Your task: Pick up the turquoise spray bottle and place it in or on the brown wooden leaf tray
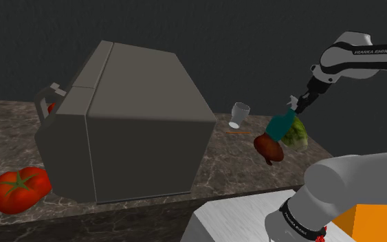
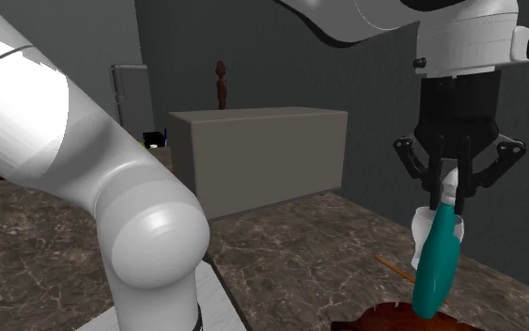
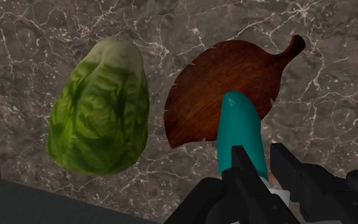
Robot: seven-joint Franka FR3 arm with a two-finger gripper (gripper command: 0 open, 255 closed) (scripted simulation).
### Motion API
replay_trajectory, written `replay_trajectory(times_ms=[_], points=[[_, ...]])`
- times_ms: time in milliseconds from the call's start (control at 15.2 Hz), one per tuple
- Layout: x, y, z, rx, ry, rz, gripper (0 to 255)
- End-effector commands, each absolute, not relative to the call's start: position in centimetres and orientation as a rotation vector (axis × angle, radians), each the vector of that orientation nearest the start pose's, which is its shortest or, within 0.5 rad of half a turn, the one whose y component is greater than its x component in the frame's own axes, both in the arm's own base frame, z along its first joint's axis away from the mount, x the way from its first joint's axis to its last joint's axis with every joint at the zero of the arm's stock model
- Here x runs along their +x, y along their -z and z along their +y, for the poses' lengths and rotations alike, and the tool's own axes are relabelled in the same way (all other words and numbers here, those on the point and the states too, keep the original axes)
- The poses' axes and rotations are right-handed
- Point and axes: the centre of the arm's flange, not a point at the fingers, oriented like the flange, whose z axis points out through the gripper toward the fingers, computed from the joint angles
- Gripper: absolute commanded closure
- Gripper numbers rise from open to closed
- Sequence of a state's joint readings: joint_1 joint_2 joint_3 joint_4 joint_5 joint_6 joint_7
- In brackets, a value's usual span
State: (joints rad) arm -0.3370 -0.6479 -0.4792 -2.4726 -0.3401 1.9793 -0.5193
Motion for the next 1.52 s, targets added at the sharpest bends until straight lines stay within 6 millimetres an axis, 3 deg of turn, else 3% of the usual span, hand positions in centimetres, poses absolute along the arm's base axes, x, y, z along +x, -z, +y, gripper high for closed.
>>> replay_trajectory(times_ms=[0,528,1056,1122,1452], points=[[23.9,-48.6,-30.6,-3.231,0.114,0.172,255],[23.9,-44.3,-30.6,-3.231,0.114,0.172,255],[23.9,-44.3,-30.6,-3.231,0.114,0.172,255],[23.9,-44.3,-30.6,-3.231,0.114,0.172,0],[23.9,-44.3,-30.6,-3.231,0.114,0.172,0]])
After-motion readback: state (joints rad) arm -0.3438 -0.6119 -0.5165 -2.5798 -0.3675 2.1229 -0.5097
